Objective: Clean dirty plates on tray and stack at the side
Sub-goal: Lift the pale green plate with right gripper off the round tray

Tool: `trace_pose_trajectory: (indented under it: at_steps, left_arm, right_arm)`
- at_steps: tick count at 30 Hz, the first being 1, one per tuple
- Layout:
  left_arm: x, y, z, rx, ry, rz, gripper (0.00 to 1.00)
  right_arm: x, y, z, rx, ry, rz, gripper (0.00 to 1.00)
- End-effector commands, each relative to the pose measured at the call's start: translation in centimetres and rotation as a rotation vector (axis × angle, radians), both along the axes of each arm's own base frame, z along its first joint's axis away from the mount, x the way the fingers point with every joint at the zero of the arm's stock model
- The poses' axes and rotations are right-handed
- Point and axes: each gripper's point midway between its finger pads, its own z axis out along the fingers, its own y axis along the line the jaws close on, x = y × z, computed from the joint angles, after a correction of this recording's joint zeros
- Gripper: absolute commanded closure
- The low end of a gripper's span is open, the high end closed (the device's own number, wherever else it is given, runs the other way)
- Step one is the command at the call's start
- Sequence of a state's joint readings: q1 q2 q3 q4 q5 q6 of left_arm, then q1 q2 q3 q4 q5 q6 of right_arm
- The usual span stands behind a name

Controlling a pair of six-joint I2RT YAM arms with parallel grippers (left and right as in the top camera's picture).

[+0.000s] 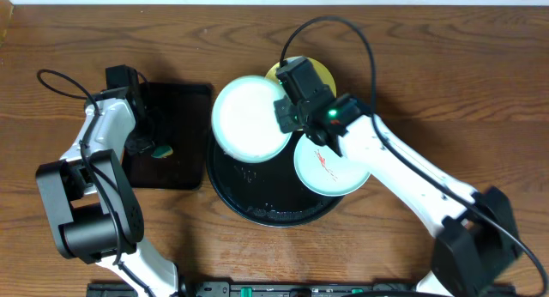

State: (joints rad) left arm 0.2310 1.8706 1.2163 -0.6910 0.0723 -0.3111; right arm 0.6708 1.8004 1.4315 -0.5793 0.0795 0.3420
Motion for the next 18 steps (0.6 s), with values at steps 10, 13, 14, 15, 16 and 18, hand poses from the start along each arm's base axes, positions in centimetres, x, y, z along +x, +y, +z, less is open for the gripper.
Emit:
trace_pose_trajectory:
  at_steps: [10, 13, 14, 15, 16, 18]
  left_arm:
    - [-0.2, -0.1, -0.5, -0.001, 0.012, 0.002, 0.92]
    - [-0.1, -0.1, -0.5, 0.000, 0.006, 0.002, 0.92]
    - [0.0, -0.1, -0.5, 0.000, 0.004, 0.003, 0.92]
    - [0.0, -0.1, -0.5, 0.000, 0.003, 0.003, 0.92]
    - [0.0, -0.1, -0.5, 0.001, 0.003, 0.002, 0.92]
    - [0.0, -0.1, -0.5, 0.001, 0.003, 0.003, 0.92]
  right_arm:
    - [-0.3, -2.8, 6.3, -0.563, -0.464, -0.106, 0.99]
    - [-1.0, -3.2, 8.0, -0.650, -0.554, -0.167, 0.99]
    - [-1.1, -3.4, 8.6, -0.674, -0.578, -0.187, 0.99]
    - [-1.3, -3.5, 9.1, -0.696, -0.600, -0.206, 0.99]
    - [-1.5, -3.7, 9.4, -0.712, -0.617, -0.220, 0.99]
    - [-1.7, -3.8, 10.0, -0.735, -0.643, -0.240, 0.99]
